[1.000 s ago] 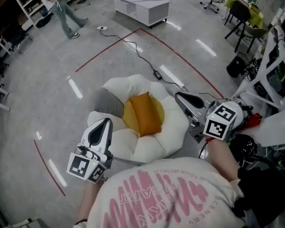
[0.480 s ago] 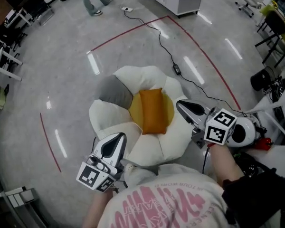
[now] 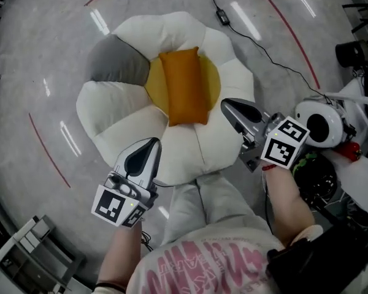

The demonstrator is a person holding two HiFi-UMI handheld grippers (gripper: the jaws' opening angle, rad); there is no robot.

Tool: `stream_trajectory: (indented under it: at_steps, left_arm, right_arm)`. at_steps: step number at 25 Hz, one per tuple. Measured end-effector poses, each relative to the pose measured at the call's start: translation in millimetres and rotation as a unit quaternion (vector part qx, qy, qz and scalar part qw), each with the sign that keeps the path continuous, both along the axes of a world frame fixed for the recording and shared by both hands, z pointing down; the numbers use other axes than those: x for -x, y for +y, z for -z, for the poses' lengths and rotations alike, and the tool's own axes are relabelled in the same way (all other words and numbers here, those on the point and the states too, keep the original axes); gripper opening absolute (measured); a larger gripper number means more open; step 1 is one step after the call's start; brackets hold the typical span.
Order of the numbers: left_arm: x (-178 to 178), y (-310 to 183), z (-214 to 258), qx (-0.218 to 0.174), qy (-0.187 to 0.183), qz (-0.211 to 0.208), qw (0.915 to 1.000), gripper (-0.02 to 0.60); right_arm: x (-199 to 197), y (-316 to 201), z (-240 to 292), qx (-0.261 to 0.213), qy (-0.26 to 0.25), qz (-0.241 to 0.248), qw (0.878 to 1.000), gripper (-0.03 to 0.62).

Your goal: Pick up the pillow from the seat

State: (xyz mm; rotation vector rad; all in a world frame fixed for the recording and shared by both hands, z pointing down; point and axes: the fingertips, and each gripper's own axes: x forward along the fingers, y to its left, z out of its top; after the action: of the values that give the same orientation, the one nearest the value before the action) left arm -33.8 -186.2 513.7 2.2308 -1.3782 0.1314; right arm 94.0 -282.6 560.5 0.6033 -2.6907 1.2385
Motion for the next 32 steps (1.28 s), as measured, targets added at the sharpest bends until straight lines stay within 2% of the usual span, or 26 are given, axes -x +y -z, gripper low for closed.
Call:
stream_trajectory:
  at_steps: [5,8,11,16,20,23,26,27,29,30,32]
  left_arm:
    - [-12,-21,-106,0.054,0.023,-0.002,0.9983,0.008]
    - [-14,-36,-158,0.065,0.041,-0.001,0.9970,0.008]
    - [-15,-42,-206,0.077,0.041,-0.009,0.9962,0.008]
    - [7,-55,-279,0.098,0.031,0.018,0.9945,0.008]
    - [29,-64,-331,0.124,0.032,0.041,0.9909,0.009]
    - [28,-69,-355,0.145,0.044,0.032,0.9879,0.159]
    - [24,-75,-370,0.161,0.063,0.040,0.9841,0.189]
    - [26,-78,-377,0.168,0.075,0.056,0.9813,0.201]
    - [37,-81,-395,0.187,0.122,0.107,0.9687,0.213]
    - [43,-82,-406,0.199,0.152,0.137,0.9582,0.234]
    - [52,-80,-424,0.227,0.200,0.182,0.9357,0.329]
  right_arm:
    - [-7,5,-96,0.081,-0.013,-0.062,0.995,0.005]
    - [-5,6,-157,0.105,0.004,-0.073,0.992,0.006]
    - [1,8,-209,0.120,0.020,-0.083,0.989,0.006]
    - [3,5,-277,0.152,0.034,-0.115,0.981,0.006]
    - [13,-1,-316,0.171,0.040,-0.113,0.978,0.022]
    - [19,-3,-333,0.194,0.024,-0.110,0.974,0.073]
    - [16,-2,-350,0.221,0.021,-0.121,0.967,0.130]
    - [14,-1,-357,0.231,0.021,-0.124,0.965,0.171]
    - [12,-4,-368,0.248,0.014,-0.132,0.960,0.183]
    - [12,-6,-371,0.256,0.008,-0.137,0.957,0.183]
    - [12,-8,-377,0.278,-0.007,-0.143,0.950,0.184]
